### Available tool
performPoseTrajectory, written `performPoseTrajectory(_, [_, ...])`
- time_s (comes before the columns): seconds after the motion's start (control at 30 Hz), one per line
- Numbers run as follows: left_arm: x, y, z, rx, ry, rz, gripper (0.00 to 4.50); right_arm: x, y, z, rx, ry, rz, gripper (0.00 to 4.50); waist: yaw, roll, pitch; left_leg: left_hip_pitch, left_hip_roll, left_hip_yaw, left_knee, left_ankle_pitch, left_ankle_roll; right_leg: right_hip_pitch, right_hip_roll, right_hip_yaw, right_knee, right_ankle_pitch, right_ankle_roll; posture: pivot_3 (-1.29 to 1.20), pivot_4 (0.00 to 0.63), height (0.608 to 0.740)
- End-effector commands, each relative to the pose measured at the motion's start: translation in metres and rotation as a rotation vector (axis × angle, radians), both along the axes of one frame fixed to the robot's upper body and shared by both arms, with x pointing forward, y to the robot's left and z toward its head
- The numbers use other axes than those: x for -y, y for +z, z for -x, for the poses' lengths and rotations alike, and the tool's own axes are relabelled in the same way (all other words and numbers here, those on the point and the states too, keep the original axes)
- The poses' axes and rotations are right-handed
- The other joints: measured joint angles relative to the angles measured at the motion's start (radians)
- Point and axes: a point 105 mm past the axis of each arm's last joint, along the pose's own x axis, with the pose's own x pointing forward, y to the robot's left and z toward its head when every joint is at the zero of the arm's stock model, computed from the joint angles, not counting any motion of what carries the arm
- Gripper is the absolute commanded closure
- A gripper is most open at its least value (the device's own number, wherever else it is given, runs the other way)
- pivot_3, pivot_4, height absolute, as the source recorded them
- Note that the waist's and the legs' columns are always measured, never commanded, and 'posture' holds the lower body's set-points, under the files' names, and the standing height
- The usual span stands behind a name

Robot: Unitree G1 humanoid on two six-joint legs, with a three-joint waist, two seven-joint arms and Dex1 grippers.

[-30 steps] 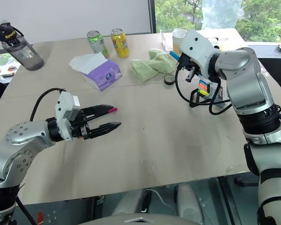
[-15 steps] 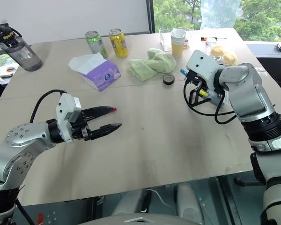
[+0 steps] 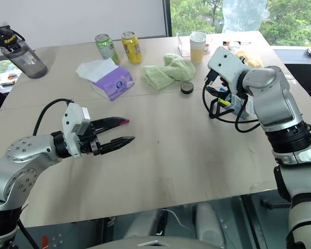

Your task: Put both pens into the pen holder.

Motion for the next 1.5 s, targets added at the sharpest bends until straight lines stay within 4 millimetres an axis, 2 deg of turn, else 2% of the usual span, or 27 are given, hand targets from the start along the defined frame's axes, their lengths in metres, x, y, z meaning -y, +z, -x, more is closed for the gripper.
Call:
performPoseTrajectory(0.03, [-0.015,0.009,-0.011,0.062,0.112,0.006,0.92,-0.025,0.022,0.027,-0.015,0.175,-0.157,0.05,0.0,0.0,0.0,0.0,0.0,0.0,0.0,0.0,0.0,0.0,0.0,0.0,0.0,0.0,0.0,0.0,0.15,0.74])
performPoseTrajectory(0.13, [-0.03,-0.007,-0.018,0.055,0.2,-0.068,0.92,-0.04,0.02,0.059,-0.125,0.363,-0.273,0.05,0.001,0.0,0.0,0.0,0.0,-0.001,0.0,0.0,0.0,0.0,0.0,0.0,0.0,0.0,0.0,0.0,0.15,0.74])
performPoseTrajectory(0.2, [-0.04,-0.016,-0.022,0.035,0.257,-0.072,0.92,-0.043,0.01,0.079,-0.193,0.465,-0.3,0.05,0.004,0.0,0.0,0.0,0.0,-0.001,0.0,0.0,0.0,0.001,0.0,-0.001,-0.001,0.0,0.0,0.0,0.15,0.74])
performPoseTrajectory(0.27, [-0.053,-0.025,-0.026,0.001,0.314,-0.069,0.92,-0.039,-0.002,0.09,-0.247,0.501,-0.31,0.05,0.007,0.0,0.0,0.0,0.0,-0.002,0.001,0.0,0.0,0.001,0.0,-0.002,-0.001,0.0,0.0,0.0,0.15,0.74])
performPoseTrajectory(0.37, [-0.072,-0.036,-0.031,-0.033,0.394,-0.072,0.92,-0.025,-0.024,0.09,-0.297,0.463,-0.289,0.05,0.01,0.0,0.0,0.0,0.0,-0.002,0.001,0.0,0.0,0.002,-0.001,-0.003,0.0,0.0,0.0,0.0,0.15,0.74])
performPoseTrajectory(0.5, [-0.096,-0.049,-0.039,-0.024,0.468,-0.164,0.92,-0.015,-0.039,0.092,-0.337,0.432,-0.276,0.05,0.003,0.0,0.0,0.0,0.0,-0.002,0.001,0.0,0.0,0.001,0.0,-0.004,0.0,0.0,0.0,0.0,0.15,0.74])
performPoseTrajectory(0.73, [-0.1,-0.076,-0.059,-0.088,0.394,-0.246,0.92,-0.018,-0.049,0.09,-0.342,0.411,-0.258,0.05,0.007,0.0,0.0,0.0,-0.001,-0.002,0.002,0.0,0.0,0.002,-0.001,-0.004,0.0,0.0,0.0,0.0,0.15,0.74])
performPoseTrajectory(0.8, [-0.103,-0.087,-0.063,-0.174,0.364,-0.264,0.92,-0.017,-0.049,0.089,-0.337,0.406,-0.246,0.05,0.007,-0.001,-0.001,0.0,-0.001,-0.002,0.002,0.0,0.0,0.001,-0.001,-0.005,0.001,0.0,0.0,0.0,0.15,0.74])
performPoseTrajectory(0.87, [-0.107,-0.094,-0.063,-0.249,0.325,-0.284,1.45,-0.016,-0.048,0.088,-0.33,0.398,-0.238,0.0,0.011,0.0,-0.002,0.0,-0.001,-0.003,0.002,0.0,0.0,0.002,-0.002,-0.006,0.001,0.0,0.0,0.0,0.15,0.74])
performPoseTrajectory(0.9, [-0.108,-0.095,-0.062,-0.272,0.309,-0.28,1.75,-0.016,-0.047,0.087,-0.328,0.396,-0.235,0.0,0.011,0.001,-0.002,0.0,-0.001,-0.003,0.002,0.0,0.0,0.002,-0.001,-0.007,0.001,0.0,0.0,0.0,0.15,0.74])
performPoseTrajectory(1.1, [-0.115,-0.09,-0.064,-0.286,0.283,-0.274,4.44,-0.016,-0.046,0.09,-0.327,0.395,-0.235,0.0,-0.001,0.002,-0.003,0.0,-0.001,-0.003,0.002,0.0,0.0,0.002,-0.001,-0.007,0.001,0.0,0.0,0.0,0.15,0.74])
performPoseTrajectory(1.3, [-0.106,-0.081,-0.065,-0.224,0.257,-0.239,4.44,-0.016,-0.048,0.089,-0.332,0.393,-0.235,0.0,-0.001,0.002,-0.003,0.0,-0.001,-0.003,0.002,0.0,0.0,0.003,-0.001,-0.007,0.001,0.0,0.0,0.0,0.15,0.74])
performPoseTrajectory(1.4, [-0.09,-0.058,-0.068,-0.132,0.232,-0.131,4.44,-0.015,-0.049,0.086,-0.357,0.367,-0.255,0.0,0.0,0.002,-0.003,0.0,-0.001,-0.003,0.002,0.0,0.0,0.002,-0.001,-0.007,0.001,0.0,0.0,0.0,0.15,0.74])
performPoseTrajectory(1.5, [-0.062,-0.028,-0.065,-0.05,0.178,0.041,4.44,-0.017,-0.037,0.072,-0.353,0.298,-0.386,0.0,0.001,0.001,-0.002,-0.001,-0.001,-0.005,0.004,0.0,0.0,0.003,-0.002,-0.006,0.001,0.0,0.0,0.0,0.15,0.74])
